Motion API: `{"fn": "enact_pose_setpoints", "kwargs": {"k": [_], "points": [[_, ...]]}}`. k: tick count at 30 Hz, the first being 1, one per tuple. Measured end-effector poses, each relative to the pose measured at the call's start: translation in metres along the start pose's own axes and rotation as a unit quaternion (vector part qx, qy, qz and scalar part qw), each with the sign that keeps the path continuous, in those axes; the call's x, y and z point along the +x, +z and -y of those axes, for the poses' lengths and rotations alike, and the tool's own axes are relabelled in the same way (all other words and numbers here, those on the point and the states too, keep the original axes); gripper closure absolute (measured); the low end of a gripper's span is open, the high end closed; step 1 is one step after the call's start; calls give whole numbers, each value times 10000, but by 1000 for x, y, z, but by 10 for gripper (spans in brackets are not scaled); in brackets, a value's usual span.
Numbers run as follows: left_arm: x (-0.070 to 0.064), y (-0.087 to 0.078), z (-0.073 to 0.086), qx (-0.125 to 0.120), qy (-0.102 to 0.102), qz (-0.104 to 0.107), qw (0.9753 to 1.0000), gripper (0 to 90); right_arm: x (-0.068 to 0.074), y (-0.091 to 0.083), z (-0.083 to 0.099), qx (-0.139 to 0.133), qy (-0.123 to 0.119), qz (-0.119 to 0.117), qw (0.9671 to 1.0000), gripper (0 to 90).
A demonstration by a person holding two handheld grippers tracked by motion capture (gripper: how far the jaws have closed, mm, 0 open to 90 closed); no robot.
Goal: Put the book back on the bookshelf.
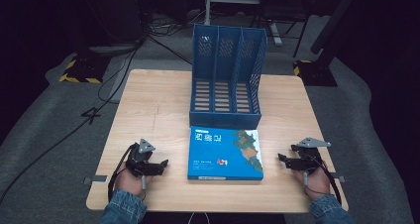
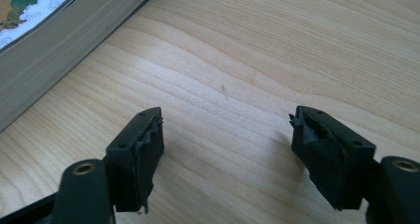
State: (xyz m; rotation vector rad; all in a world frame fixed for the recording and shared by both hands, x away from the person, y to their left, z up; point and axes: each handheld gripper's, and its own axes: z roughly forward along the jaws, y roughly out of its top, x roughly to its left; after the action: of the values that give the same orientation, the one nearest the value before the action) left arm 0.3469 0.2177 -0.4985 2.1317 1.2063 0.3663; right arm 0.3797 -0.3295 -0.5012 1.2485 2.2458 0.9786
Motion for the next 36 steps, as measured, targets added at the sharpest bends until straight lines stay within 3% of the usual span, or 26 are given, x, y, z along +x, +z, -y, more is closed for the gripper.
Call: {"fn": "enact_pose_setpoints", "kwargs": {"k": [2,6,12,15,18,19,21,23,27,32,36], "points": [[1,-2,-1,-40,-114,71,9999,163,1,-3,-1,-18,46,-82,10000,306],[-1,-7,-5,-119,-114,153,9997,162,5,-9,-2,-108,77,-196,9997,300],[-15,-14,-15,-328,-8,241,9992,164,20,-20,-5,-172,75,-401,9990,258],[-26,-15,-21,-348,96,360,9987,166,34,-24,-8,-211,-81,-583,9980,221],[-38,-14,-27,-351,190,467,9981,167,51,-25,-10,-160,-384,-940,9947,140],[-38,-14,-27,-351,190,467,9981,167,51,-25,-10,-160,-384,-940,9947,140],[-45,-13,-31,-429,171,573,9973,168,60,-25,-10,-221,-383,-1289,9907,126],[-49,-10,-33,-430,147,669,9967,170,66,-25,-11,-262,-305,-1442,9887,118],[-60,1,-38,-280,274,738,9965,181,79,-16,-8,-29,-439,-1487,9879,118],[-67,16,-44,-124,139,840,9963,191,93,-1,-4,224,-623,-1446,9873,85],[-69,23,-48,-104,-8,959,9953,195,109,4,-1,259,-1107,-1049,9880,63]]}}
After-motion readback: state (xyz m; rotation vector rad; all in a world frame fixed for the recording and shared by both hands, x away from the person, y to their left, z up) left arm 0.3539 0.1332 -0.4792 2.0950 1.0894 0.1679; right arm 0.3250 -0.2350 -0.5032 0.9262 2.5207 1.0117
